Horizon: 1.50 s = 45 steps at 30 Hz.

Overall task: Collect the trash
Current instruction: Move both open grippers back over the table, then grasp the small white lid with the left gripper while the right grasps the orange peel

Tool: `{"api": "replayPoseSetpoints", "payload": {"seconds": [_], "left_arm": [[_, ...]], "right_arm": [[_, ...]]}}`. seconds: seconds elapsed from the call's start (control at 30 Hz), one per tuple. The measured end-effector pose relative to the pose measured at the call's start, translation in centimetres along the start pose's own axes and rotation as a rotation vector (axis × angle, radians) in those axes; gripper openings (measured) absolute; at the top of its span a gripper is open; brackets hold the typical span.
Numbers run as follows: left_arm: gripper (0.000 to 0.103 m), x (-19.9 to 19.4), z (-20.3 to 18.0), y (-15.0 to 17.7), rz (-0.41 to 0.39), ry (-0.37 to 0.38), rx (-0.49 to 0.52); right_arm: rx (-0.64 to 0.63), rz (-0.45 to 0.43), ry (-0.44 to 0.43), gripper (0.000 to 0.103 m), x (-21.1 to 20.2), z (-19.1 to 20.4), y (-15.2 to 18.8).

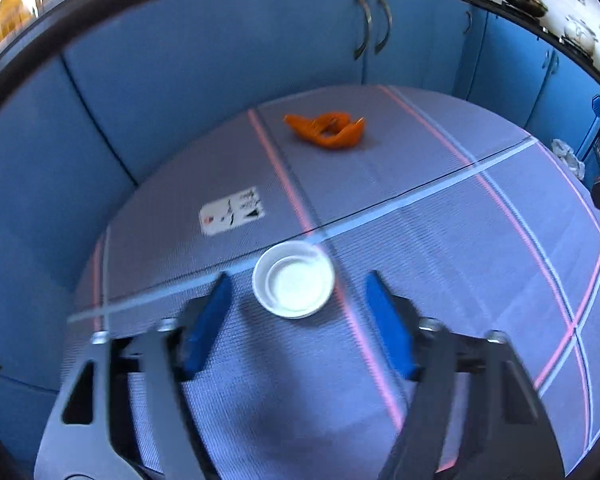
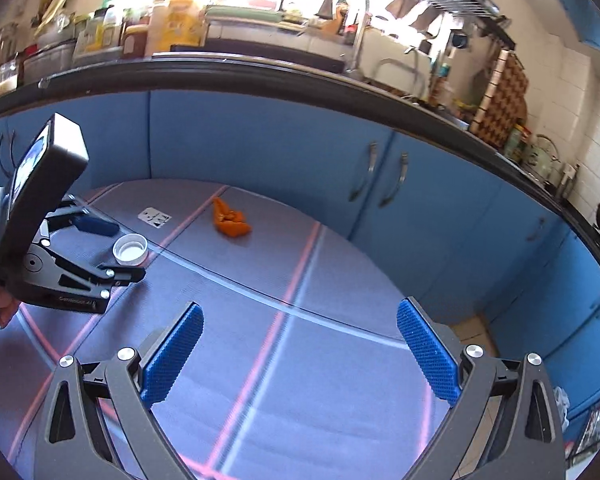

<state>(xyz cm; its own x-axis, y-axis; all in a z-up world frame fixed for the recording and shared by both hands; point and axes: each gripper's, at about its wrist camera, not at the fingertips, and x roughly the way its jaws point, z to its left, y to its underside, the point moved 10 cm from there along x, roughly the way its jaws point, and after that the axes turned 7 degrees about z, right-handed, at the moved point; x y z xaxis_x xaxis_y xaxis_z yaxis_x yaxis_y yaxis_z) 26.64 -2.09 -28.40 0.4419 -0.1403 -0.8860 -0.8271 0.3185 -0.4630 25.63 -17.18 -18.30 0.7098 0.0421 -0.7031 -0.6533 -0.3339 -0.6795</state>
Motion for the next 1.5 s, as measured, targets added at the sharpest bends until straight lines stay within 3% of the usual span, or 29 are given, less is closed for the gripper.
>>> {"api": "replayPoseSetpoints", "payload": {"seconds": [0.07,0.17,0.63,0.8,0.87,0.93,1.03,1.1,1.3,1.5], "left_arm": [[0.056,0.1,0.5,0.0,-0.005,0.018,-0.008],[0.041,0.1,1.0,-0.2,-0.015,0.018,-0.009],[0.041,-2.3,9.5,-0.8,-0.080,-0.076,-0.127],[0.041,-1.5,10.2,-1.6,-0.084,-0.083,-0.133],[0.041,-1.1,10.1,-1.8,-0.085,-0.079,-0.132],[0.041,-0.7,10.0,-1.9,-0.085,-0.073,-0.130],[0.041,-0.3,10.1,-1.8,-0.079,-0.065,-0.128],[0.041,-0.4,10.0,-1.6,-0.076,-0.062,-0.126],[0.041,-1.2,8.4,-1.5,-0.068,-0.048,-0.095],[0.041,-3.2,4.3,-1.1,-0.079,-0.024,-0.036]], "right_arm": [[-0.008,0.010,-0.007,0.095,0.8,0.7,-0.3],[-0.014,0.023,-0.021,0.095,2.0,1.7,-0.8],[-0.011,0.060,-0.140,0.095,10.5,6.3,-6.5],[-0.004,0.096,-0.160,0.094,13.4,7.2,-7.1],[-0.013,0.113,-0.170,0.082,14.1,7.6,-7.2],[-0.023,0.131,-0.176,0.054,14.5,7.9,-7.2],[-0.030,0.160,-0.203,0.034,14.7,8.1,-7.0],[-0.036,0.159,-0.206,0.026,14.3,8.1,-6.9],[-0.078,0.160,-0.196,0.019,11.2,8.4,-5.1],[-0.100,0.136,-0.155,0.018,6.3,7.0,-3.0]]}}
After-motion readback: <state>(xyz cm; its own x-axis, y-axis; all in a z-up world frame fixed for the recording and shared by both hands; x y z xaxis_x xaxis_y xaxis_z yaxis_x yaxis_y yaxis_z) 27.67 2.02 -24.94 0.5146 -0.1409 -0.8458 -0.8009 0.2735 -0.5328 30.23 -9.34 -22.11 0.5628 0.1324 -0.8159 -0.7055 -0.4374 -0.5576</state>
